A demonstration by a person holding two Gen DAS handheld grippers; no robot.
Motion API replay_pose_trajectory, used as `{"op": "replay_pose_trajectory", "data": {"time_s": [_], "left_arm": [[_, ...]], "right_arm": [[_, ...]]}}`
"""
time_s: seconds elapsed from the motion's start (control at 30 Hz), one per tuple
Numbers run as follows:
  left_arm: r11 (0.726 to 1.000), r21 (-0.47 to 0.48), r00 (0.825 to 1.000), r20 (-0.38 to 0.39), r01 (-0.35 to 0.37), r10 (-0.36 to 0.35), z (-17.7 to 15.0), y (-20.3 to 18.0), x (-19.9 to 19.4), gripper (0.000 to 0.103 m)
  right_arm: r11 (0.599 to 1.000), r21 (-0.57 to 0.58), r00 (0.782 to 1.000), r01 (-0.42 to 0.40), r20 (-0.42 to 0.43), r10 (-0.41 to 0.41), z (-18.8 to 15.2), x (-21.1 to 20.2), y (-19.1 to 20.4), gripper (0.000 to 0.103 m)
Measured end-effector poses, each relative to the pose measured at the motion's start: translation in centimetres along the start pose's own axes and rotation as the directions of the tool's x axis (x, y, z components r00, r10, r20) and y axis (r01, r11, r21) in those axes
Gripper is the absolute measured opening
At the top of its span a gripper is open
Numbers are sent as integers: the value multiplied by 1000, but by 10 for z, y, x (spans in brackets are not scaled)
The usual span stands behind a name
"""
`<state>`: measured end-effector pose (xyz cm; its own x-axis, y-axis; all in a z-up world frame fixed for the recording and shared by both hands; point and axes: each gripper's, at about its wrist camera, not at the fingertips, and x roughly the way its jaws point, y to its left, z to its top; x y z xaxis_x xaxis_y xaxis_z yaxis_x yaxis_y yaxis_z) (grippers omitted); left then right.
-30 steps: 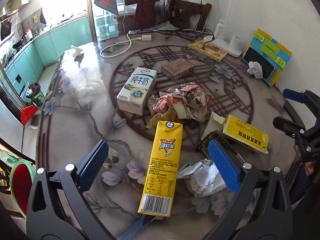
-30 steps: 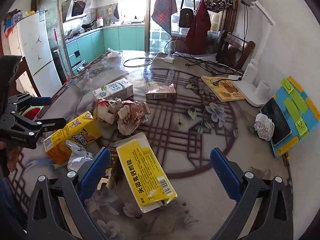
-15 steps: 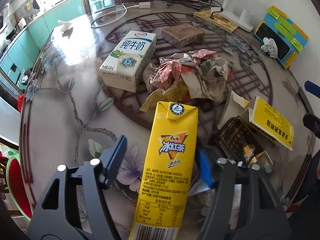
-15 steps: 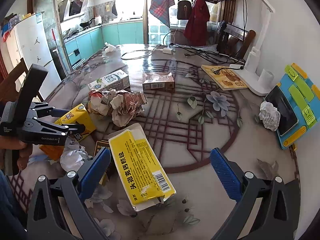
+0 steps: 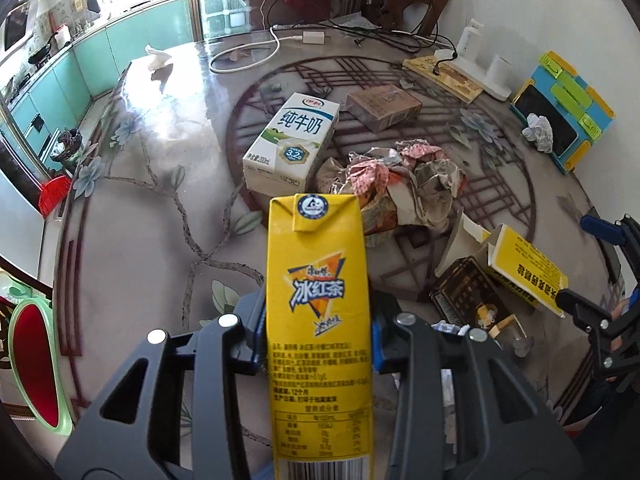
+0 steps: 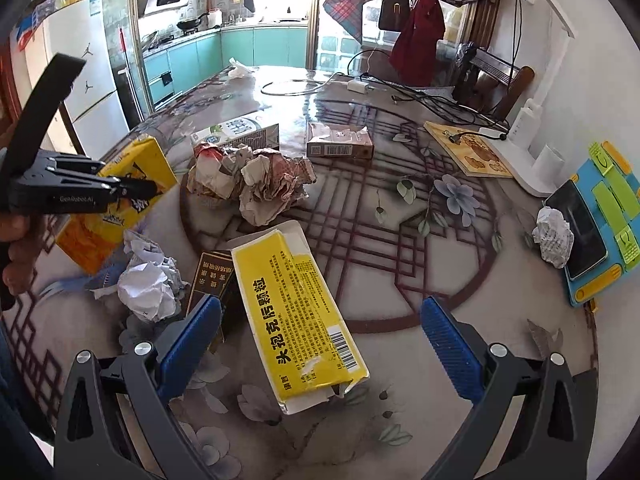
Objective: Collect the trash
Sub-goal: 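Grasp the yellow iced-tea carton with the left tool and lift it, then grasp the yellow medicine box with the right tool and lift it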
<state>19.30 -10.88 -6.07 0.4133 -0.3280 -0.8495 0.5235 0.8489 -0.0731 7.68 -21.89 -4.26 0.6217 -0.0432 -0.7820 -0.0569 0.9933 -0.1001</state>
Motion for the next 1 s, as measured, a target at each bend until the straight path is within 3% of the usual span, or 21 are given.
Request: {"op": "replay_pose_trajectory", "data": {"time_s": [0.3,0.6,0.67,0.87,0.93,1.0], "left_arm": [[1000,-25,999,50,17,-16,-5,11,-25,36],[998,-58,993,113,28,-21,-8,28,-53,36],[997,-69,991,129,29,-20,-8,33,-60,36],[994,-102,987,159,23,-7,-13,50,-75,36],[994,-110,986,166,19,0,-15,55,-80,36],[993,-121,985,173,17,4,-18,61,-84,36]], "right_arm": [[985,-152,994,84,-53,-93,-9,26,20,97],[973,-203,987,113,-88,-133,-1,53,23,95],[972,-207,986,107,-103,-130,1,58,24,90],[979,-194,984,68,-146,-97,4,69,25,61],[978,-197,983,67,-154,-99,5,70,26,40],[978,-194,984,71,-148,-101,6,68,27,40]]}}
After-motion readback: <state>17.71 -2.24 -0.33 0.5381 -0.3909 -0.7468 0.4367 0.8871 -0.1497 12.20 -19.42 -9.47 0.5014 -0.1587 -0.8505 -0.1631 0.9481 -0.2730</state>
